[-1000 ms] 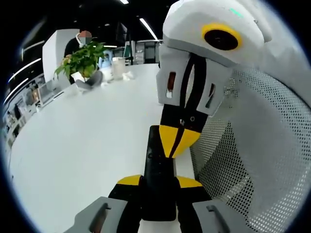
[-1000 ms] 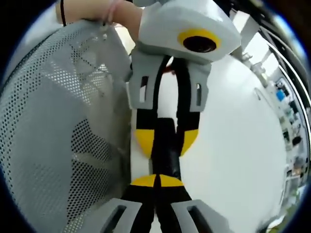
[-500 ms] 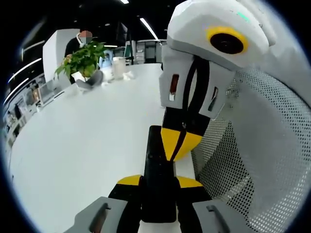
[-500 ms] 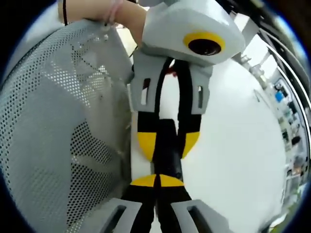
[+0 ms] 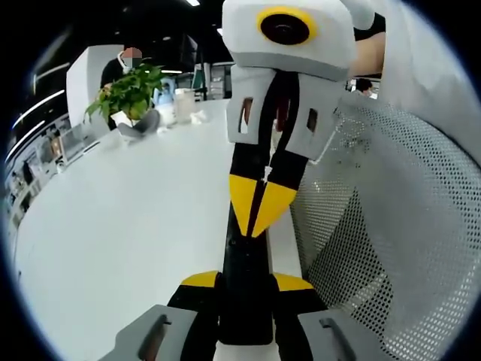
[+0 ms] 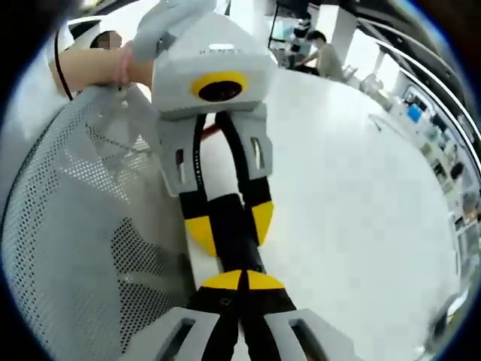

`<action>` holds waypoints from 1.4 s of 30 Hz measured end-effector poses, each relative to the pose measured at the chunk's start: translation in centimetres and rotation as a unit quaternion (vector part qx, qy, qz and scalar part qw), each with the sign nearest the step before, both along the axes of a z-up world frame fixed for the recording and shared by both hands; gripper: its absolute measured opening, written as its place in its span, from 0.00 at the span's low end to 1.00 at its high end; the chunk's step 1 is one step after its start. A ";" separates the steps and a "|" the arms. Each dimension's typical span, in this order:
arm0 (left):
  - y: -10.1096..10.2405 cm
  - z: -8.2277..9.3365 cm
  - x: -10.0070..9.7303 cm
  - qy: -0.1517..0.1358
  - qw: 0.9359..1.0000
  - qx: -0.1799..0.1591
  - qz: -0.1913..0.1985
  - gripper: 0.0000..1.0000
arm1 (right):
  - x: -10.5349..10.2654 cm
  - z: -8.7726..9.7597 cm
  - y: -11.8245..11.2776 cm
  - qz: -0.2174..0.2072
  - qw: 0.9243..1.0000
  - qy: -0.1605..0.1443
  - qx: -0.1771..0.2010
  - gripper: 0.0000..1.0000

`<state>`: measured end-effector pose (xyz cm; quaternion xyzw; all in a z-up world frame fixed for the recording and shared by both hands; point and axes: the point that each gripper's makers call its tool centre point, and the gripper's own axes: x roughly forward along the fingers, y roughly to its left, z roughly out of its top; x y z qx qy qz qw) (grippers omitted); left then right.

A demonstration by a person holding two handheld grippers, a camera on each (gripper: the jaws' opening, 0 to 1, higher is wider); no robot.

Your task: Press the specified remote control buttons in sequence, fully releasing each button before pressing the next.

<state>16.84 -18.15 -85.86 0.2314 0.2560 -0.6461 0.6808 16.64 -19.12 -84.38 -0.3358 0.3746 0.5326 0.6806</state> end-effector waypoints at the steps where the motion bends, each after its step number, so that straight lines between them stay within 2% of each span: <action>1: 0.0 0.0 0.0 0.000 1.000 0.000 0.000 0.26 | -0.1 -0.4 -0.1 0.010 1.000 -0.006 -0.013 0.00; 3: 0.0 0.0 0.0 0.000 1.000 0.000 0.000 0.26 | -0.3 -0.8 0.1 0.029 0.999 -0.017 -0.025 0.00; 5: 0.0 0.0 0.0 0.001 1.000 -0.001 0.001 0.26 | -0.1 -0.8 0.2 0.028 0.999 -0.027 -0.028 0.00; 11: 0.0 0.0 0.0 0.001 1.000 -0.002 0.001 0.26 | 0.0 -0.9 0.1 0.030 0.999 -0.020 -0.032 0.00; 20: 0.0 0.0 0.0 0.001 1.000 -0.002 0.001 0.26 | 0.4 -1.0 0.2 -0.009 0.998 0.053 -0.044 0.00; 26: 0.0 0.0 0.0 0.001 1.000 -0.002 0.001 0.26 | 0.3 -0.9 0.1 -0.039 0.995 0.092 -0.016 0.00; 30: 0.0 0.0 0.0 0.001 1.000 -0.002 0.002 0.26 | 0.3 -0.8 0.0 -0.043 0.994 0.104 -0.008 0.00; 32: 0.0 0.0 0.0 0.001 1.000 -0.002 0.002 0.26 | 0.2 -0.7 0.1 -0.033 0.994 0.099 -0.010 0.00; 34: 0.0 0.0 0.0 0.001 1.000 -0.002 0.002 0.26 | 1.0 -0.5 0.4 -0.018 0.998 0.062 -0.010 0.00; 38: 0.0 0.0 0.0 0.000 1.000 -0.002 0.002 0.26 | 1.3 -1.1 0.3 -0.014 0.997 0.063 -0.031 0.00; 42: 0.0 0.0 0.0 0.000 1.000 -0.002 0.002 0.26 | 1.4 -1.0 0.2 -0.013 0.997 0.074 -0.032 0.00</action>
